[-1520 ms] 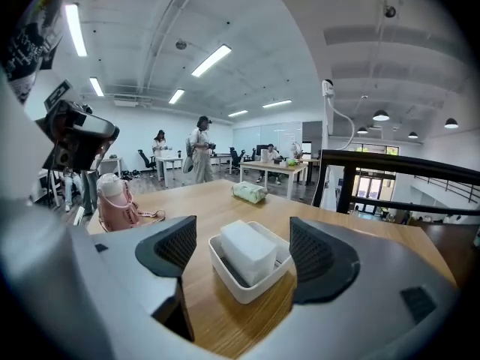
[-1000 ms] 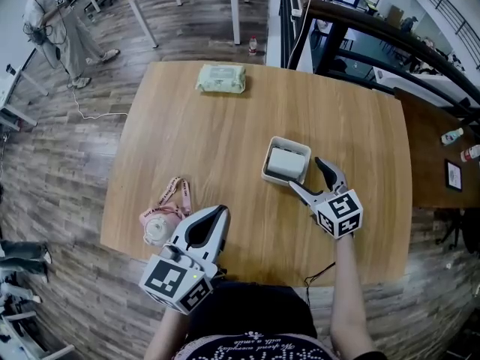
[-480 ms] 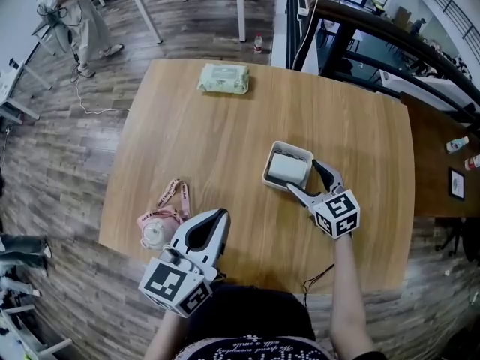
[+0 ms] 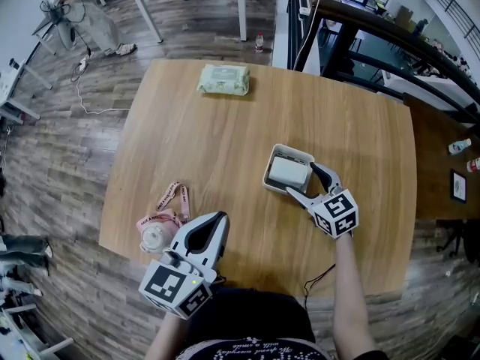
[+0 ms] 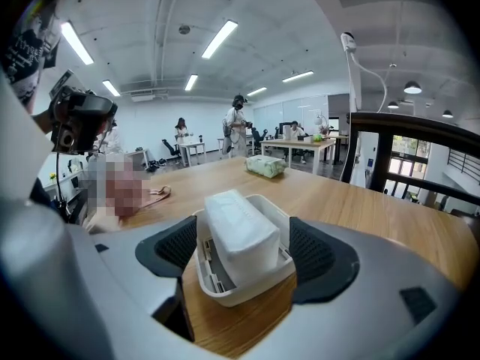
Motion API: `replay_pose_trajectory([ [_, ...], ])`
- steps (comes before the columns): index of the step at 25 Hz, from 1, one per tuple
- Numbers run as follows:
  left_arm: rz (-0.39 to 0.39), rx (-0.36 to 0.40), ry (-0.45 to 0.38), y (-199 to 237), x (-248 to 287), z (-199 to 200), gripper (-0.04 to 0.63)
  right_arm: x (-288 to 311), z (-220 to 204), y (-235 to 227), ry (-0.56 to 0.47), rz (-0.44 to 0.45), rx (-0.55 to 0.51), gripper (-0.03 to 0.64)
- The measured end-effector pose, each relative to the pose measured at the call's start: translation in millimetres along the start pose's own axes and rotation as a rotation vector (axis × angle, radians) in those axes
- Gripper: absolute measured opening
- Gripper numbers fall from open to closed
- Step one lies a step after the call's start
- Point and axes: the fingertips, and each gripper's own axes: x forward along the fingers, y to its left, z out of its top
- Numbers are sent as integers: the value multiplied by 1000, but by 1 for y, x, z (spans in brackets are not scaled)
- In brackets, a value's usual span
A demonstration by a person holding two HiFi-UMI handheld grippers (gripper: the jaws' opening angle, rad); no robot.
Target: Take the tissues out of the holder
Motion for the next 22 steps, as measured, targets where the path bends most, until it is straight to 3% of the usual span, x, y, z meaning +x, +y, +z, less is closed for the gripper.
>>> replay_pose_trajectory([
  [22,8,-15,19,6,4,-4,5,30,-12,-2,46,81,-61,370],
])
